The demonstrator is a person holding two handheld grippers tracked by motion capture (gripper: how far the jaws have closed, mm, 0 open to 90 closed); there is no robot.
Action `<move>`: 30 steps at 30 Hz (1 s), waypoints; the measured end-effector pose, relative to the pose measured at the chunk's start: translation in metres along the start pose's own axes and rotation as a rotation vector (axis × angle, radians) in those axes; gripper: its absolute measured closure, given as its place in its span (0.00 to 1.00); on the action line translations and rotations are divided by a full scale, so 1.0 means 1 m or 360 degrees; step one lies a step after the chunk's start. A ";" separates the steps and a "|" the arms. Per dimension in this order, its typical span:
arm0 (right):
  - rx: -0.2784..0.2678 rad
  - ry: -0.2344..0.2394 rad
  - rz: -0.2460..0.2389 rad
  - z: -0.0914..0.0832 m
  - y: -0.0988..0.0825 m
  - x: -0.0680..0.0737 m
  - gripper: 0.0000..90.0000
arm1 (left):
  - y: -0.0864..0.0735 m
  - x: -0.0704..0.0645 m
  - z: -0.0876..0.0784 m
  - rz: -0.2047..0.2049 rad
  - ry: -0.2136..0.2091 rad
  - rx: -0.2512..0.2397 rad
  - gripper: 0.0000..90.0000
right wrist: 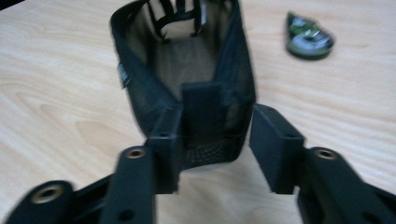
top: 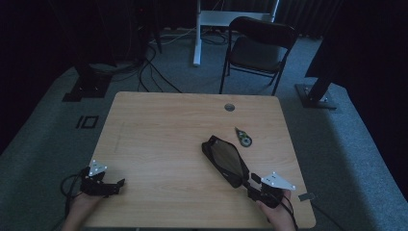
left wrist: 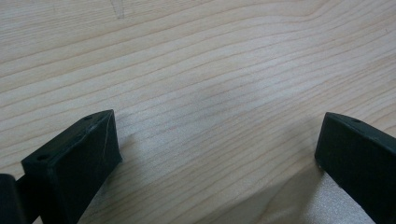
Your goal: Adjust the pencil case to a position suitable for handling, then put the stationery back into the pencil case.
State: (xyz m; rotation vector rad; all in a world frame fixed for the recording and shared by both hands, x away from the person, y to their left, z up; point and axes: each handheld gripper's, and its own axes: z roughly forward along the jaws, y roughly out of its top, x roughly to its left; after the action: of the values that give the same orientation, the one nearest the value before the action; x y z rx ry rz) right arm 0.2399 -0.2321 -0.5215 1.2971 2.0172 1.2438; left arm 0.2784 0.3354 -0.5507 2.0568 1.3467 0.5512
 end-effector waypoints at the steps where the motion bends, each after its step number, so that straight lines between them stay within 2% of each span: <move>1: -0.0013 0.0011 0.0005 -0.002 0.002 -0.003 0.53 | 0.000 0.000 0.000 0.0000 0.0000 0.0000 0.00; 2: -0.0030 0.0010 0.0006 -0.004 0.004 -0.005 0.48 | 0.000 0.000 0.000 0.0000 0.0000 0.0000 0.00; 5: -0.0043 0.0009 -0.0003 -0.007 0.006 -0.008 0.45 | 0.000 0.000 0.000 0.0000 0.0000 0.0000 0.00; 6: -0.0067 -0.0005 0.0000 -0.010 0.009 -0.012 0.40 | 0.000 0.000 0.000 0.0000 0.0000 0.0000 0.00; 8: -0.0080 -0.0007 0.0002 -0.012 0.012 -0.016 0.37 | 0.000 0.000 0.000 0.0000 0.0000 0.0000 0.00; 9: -0.0080 -0.0007 0.0002 -0.012 0.012 -0.016 0.37 | 0.000 0.000 0.000 0.0000 0.0000 0.0000 0.00; 14: -0.0130 -0.0015 0.0044 -0.014 0.017 -0.030 0.20 | 0.000 0.000 0.000 0.0000 0.0000 0.0000 0.00; 17: -0.0147 -0.0025 0.0042 -0.012 0.020 -0.037 0.16 | 0.000 0.000 0.000 0.0000 0.0000 0.0000 0.00; 20: -0.0144 -0.0040 0.0055 -0.010 0.021 -0.043 0.16 | 0.000 0.000 0.000 0.0000 0.0000 0.0000 0.00; 22: -0.0133 -0.0054 0.0037 -0.007 0.022 -0.047 0.16 | 0.000 0.000 0.000 0.0000 0.0000 0.0000 0.00; 30: -0.0060 -0.0120 0.0031 0.016 0.026 -0.064 0.18 | 0.000 0.000 0.000 0.0000 0.0000 0.0000 0.00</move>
State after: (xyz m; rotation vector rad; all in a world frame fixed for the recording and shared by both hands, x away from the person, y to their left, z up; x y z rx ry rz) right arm 0.2940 -0.2776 -0.5135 1.3289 1.9245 1.2171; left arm 0.2784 0.3354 -0.5507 2.0569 1.3466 0.5513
